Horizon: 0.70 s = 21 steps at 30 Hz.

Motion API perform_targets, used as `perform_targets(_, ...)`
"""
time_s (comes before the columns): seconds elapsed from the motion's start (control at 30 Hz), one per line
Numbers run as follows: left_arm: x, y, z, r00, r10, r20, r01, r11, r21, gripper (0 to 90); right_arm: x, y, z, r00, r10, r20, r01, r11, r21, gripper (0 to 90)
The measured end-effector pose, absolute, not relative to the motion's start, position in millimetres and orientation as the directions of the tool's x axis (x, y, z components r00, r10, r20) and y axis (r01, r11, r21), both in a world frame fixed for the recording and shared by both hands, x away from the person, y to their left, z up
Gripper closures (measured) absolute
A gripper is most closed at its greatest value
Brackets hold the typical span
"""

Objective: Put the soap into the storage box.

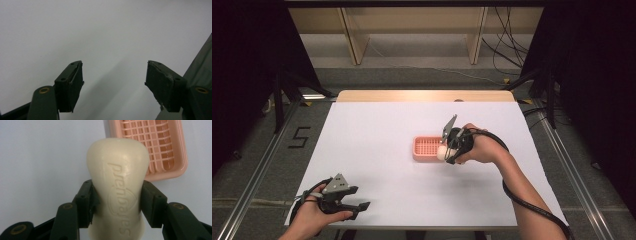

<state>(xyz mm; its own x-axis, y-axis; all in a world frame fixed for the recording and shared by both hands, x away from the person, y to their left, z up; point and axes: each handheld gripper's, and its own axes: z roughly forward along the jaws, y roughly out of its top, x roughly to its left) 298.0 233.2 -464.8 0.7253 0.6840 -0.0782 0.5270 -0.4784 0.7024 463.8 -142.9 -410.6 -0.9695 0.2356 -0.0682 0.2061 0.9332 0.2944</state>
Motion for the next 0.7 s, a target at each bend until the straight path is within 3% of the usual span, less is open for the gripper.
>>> perform_targets(0.2,298,233,-464,0.727,0.682,-0.085,0.527,-0.475,0.705,29.5,468,-139,-411,-0.979,0.189,-0.080,0.157,0.939,0.305,50.6)
perform_targets(0.37,298,233,-465,0.723,0.687,-0.081,0.529,-0.473,0.705,29.6,467,-137,-410,-0.971,0.228,-0.076,0.197,0.935,0.294,50.6)
perform_targets(0.7,297,232,-465,0.722,0.685,-0.093,0.529,-0.461,0.712,29.6,470,-129,-412,-0.980,0.178,-0.086,0.145,0.942,0.302,50.6)
